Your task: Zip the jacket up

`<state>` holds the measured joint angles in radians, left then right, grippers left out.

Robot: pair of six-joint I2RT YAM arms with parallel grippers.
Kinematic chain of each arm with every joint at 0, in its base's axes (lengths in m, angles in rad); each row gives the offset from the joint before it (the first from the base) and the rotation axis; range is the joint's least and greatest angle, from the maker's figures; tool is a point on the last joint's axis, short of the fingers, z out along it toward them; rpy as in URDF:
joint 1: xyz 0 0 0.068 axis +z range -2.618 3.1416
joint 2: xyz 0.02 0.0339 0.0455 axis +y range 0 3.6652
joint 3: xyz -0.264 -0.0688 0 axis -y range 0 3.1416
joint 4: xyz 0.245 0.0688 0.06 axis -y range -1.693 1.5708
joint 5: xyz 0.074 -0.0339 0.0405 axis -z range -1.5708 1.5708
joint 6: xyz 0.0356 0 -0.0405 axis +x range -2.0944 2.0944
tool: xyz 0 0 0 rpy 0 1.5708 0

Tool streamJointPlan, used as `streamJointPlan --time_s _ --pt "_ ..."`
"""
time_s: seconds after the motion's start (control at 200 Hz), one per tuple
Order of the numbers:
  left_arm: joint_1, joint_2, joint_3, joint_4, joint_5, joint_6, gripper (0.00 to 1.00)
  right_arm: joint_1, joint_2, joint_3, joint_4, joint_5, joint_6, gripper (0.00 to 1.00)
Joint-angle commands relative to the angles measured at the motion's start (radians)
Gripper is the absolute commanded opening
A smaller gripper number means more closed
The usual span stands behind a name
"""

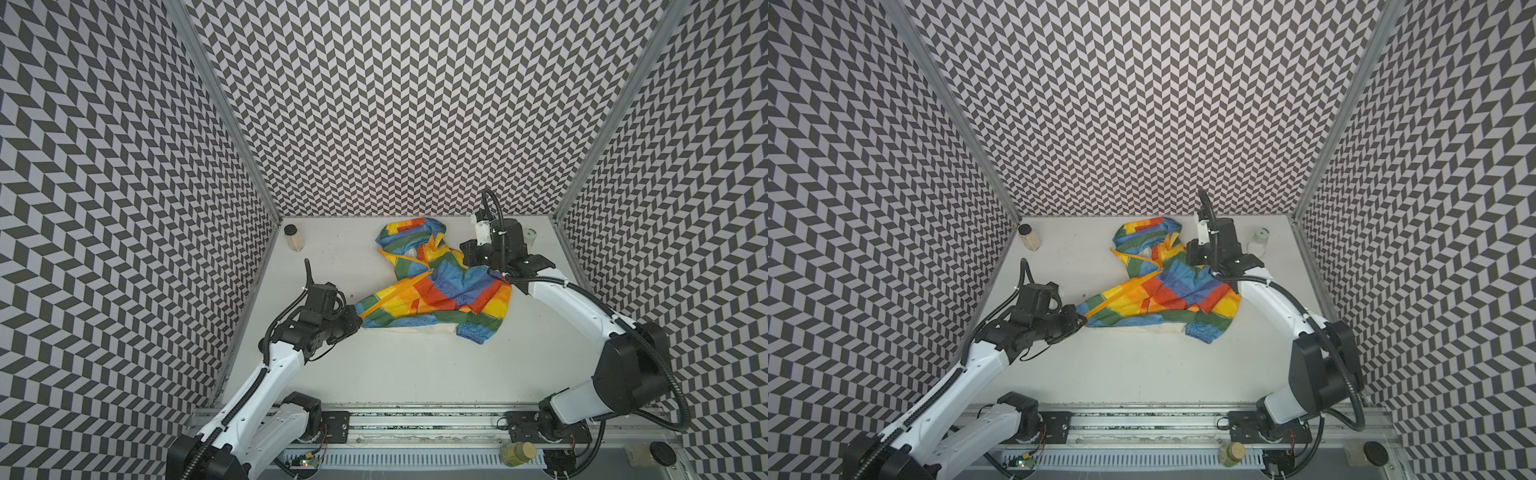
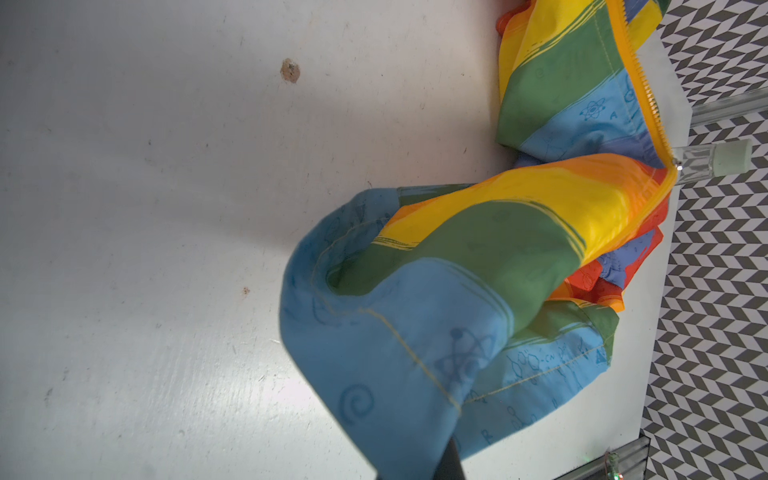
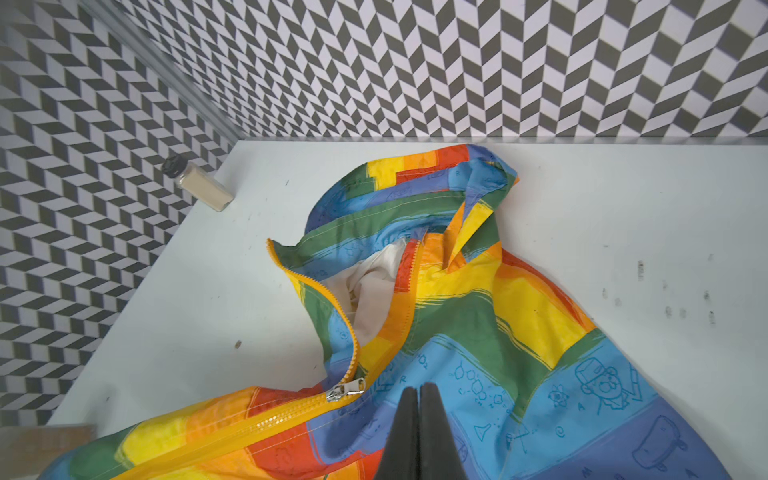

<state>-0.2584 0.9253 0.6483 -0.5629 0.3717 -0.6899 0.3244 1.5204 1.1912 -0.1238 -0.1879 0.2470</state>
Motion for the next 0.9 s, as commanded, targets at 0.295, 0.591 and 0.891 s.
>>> streamJointPlan --time_s 0.295,0.591,0.891 --pt "0.013 -0.017 -0.037 0.007 0.018 -0.016 0.00 0.005 0.182 0.041 0.035 -0.318 0.196 0.17" --pt "0.013 -0.024 -0.048 0.009 0.025 -0.016 0.00 0.007 0.269 0.026 0.136 -0.386 0.358 0.36" --pt "0.013 -0.027 -0.059 0.015 0.033 -0.020 0.00 0.016 0.333 0.043 0.166 -0.403 0.388 0.34"
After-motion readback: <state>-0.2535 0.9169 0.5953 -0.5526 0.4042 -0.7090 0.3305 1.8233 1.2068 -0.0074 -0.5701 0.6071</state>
